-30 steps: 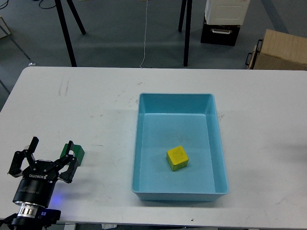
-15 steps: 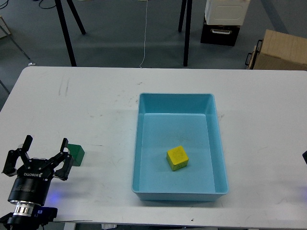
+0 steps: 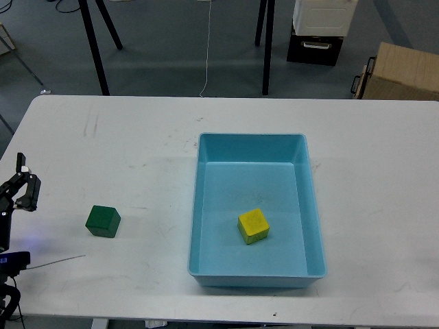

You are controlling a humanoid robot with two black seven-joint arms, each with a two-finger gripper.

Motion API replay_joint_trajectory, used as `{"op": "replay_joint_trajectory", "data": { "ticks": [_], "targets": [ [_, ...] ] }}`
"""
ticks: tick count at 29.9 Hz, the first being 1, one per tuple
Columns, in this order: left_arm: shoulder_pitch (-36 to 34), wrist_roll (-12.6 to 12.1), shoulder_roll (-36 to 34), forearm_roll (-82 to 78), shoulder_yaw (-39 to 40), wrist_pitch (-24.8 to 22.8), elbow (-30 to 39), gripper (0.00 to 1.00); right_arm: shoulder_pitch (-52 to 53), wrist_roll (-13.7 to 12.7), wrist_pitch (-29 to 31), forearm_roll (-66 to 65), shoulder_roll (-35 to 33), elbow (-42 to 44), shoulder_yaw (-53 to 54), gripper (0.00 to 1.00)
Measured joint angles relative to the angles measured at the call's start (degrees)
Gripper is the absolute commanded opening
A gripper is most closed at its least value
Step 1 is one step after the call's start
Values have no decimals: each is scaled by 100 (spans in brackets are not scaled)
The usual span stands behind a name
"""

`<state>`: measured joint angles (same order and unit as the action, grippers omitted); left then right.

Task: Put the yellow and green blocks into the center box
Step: 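Raise the left gripper and swing it above the green cube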

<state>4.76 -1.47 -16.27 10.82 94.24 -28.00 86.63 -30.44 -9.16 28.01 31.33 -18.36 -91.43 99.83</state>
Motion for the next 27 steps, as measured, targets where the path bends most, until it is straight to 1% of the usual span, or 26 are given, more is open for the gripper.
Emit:
{"op": "replay_joint_trajectory", "data": {
  "ticks": [3, 6, 8, 11, 14, 17, 19, 21, 25, 27],
  "targets": [
    [-131, -10, -827, -281, -90, 0, 232, 100, 10, 0, 0, -3, 16, 0, 11, 100],
    [-227, -5, -1765, -741, -389, 0, 512, 100, 11, 1, 0, -4, 6, -4, 37, 100],
    [-411, -3, -2336, -1011, -675, 0, 593, 100, 11, 1, 0, -2, 6, -6, 42, 100],
    [-942, -5, -3056, -1456, -1401, 0, 621, 100, 19, 2, 0, 3, 20, -9, 43, 100],
    [-1916, -41, -3597, -1901, -2562, -1, 586, 100, 80, 2, 0, 4, 30, -16, 16, 100],
    [-3144, -79, -3916, -2221, -4020, -1, 450, 100, 104, 2, 0, 5, 40, -17, -7, 100],
    [-4127, -99, -3994, -2412, -5233, -1, 350, 100, 108, 2, 0, 5, 67, -15, -15, 100],
    [-4984, -107, -4019, -2609, -6283, -4, 311, 100, 109, 2, 0, 6, 105, -5, -17, 100],
    [-6601, -116, -4032, -3104, -8182, -3, 300, 100, 109, 2, 0, 6, 142, 3, -17, 100],
    [-7266, -181, -4017, -3332, -8961, -1, 313, 100, 109, 2, 0, 6, 161, 3, -21, 100]
  ]
}}
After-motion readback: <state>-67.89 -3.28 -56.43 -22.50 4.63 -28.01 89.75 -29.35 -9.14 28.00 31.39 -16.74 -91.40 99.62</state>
